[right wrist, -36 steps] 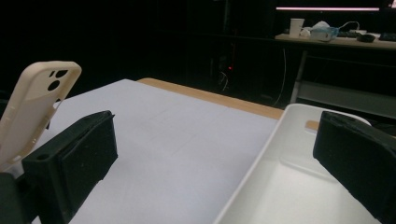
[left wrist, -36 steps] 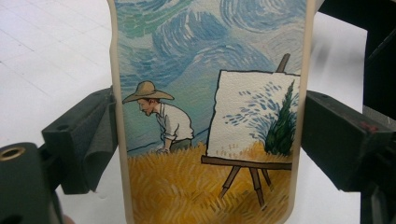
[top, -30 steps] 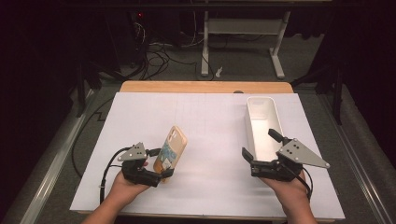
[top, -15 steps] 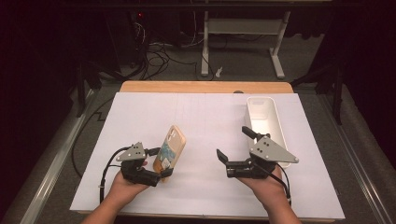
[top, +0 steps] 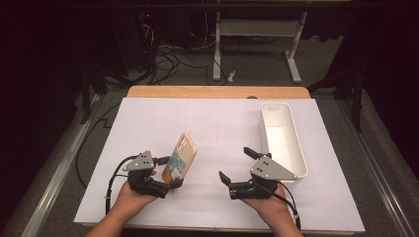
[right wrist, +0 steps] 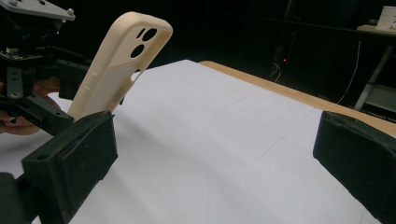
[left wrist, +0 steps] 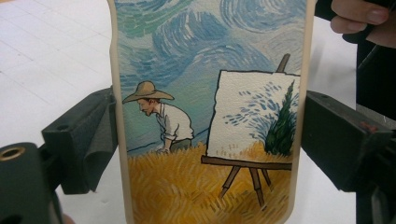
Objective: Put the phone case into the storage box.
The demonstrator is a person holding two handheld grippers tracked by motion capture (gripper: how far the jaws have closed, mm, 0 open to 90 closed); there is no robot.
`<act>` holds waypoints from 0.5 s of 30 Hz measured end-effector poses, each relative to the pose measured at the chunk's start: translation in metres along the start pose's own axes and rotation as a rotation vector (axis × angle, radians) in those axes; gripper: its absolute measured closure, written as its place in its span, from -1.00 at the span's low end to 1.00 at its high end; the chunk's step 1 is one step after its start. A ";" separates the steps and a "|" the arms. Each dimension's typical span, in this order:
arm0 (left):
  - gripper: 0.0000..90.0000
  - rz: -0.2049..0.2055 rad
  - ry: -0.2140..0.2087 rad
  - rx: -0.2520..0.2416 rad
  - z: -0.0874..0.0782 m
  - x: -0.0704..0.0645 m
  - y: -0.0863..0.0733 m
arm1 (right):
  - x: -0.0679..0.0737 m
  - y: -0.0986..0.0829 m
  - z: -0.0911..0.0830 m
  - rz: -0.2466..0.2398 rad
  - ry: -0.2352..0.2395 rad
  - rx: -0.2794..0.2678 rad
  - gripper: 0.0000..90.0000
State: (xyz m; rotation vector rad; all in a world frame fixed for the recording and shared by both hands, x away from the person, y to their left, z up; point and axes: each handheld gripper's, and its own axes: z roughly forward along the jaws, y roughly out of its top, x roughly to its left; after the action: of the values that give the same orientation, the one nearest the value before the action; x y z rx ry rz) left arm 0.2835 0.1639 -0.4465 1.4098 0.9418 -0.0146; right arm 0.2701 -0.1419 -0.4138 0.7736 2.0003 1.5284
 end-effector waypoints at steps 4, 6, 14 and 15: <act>-0.74 0.000 -0.009 0.006 0.000 0.000 -0.001 | -0.003 -0.001 -0.003 0.006 -0.002 -0.006 -1.00; -0.74 0.002 -0.016 0.011 0.000 -0.001 -0.001 | -0.004 -0.002 -0.004 0.004 0.002 -0.010 -1.00; -0.74 0.002 -0.057 0.037 -0.001 -0.003 -0.002 | -0.002 -0.004 -0.002 -0.003 0.035 -0.007 -1.00; -0.74 0.000 -0.068 0.041 -0.001 -0.004 -0.002 | -0.001 -0.004 -0.002 -0.003 0.039 -0.007 -1.00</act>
State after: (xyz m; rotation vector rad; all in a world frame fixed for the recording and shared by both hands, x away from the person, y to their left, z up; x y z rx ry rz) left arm 0.2793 0.1619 -0.4462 1.4386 0.8899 -0.0821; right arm 0.2689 -0.1451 -0.4173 0.7432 2.0217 1.5593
